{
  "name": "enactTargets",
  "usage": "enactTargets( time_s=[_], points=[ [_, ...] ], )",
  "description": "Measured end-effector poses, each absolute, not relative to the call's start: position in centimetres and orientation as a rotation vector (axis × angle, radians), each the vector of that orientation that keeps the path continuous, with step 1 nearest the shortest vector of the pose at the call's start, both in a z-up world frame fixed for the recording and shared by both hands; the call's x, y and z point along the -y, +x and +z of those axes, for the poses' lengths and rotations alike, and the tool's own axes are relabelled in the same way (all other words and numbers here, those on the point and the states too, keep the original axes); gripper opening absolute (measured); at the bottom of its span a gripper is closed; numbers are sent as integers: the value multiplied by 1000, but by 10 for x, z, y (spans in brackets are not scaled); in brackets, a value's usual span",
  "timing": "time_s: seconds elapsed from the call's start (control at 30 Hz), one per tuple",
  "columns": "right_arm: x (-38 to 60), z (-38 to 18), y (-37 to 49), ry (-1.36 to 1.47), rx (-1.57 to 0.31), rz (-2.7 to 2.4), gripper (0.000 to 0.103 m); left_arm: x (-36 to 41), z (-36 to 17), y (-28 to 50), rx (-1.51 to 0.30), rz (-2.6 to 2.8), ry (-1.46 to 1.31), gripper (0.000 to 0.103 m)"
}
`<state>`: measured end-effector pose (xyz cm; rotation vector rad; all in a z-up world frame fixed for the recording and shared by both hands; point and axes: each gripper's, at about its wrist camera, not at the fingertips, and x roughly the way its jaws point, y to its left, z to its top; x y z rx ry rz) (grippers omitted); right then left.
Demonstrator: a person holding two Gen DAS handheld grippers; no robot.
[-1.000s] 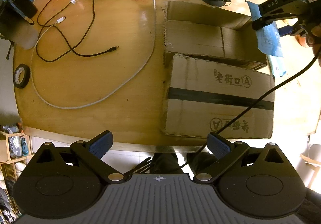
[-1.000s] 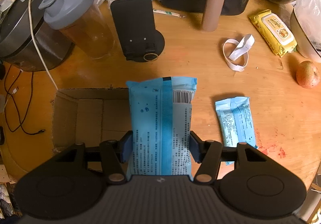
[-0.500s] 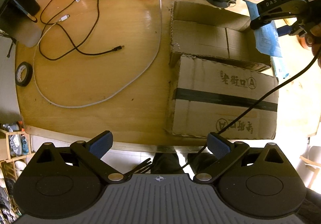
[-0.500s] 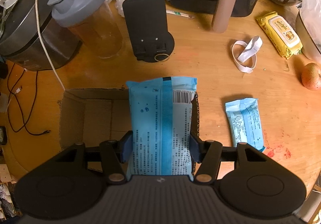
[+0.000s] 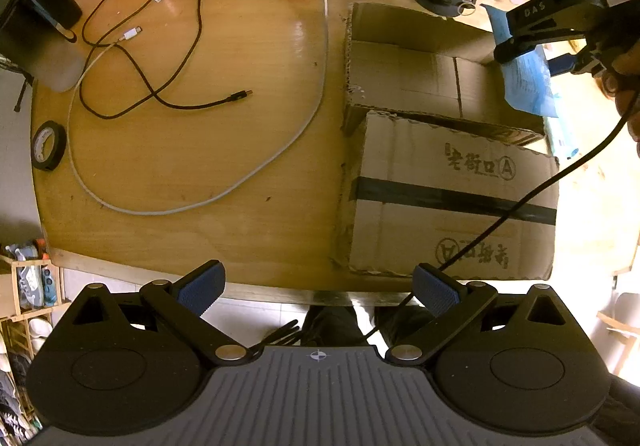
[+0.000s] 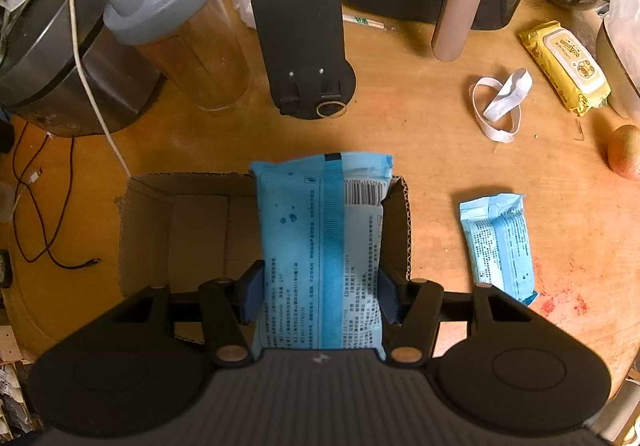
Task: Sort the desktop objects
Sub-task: 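Lower the held larger blue packet into the cardboard box with the right gripper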
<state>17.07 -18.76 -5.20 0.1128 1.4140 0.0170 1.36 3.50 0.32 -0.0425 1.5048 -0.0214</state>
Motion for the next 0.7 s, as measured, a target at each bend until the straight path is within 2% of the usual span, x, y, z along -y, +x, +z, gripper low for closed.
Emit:
enactTargets(
  time_s=[0.7],
  points=[
    [178, -110, 178, 120, -1472, 25, 55, -40, -2, 14, -1530, -1, -43, 103]
  ],
)
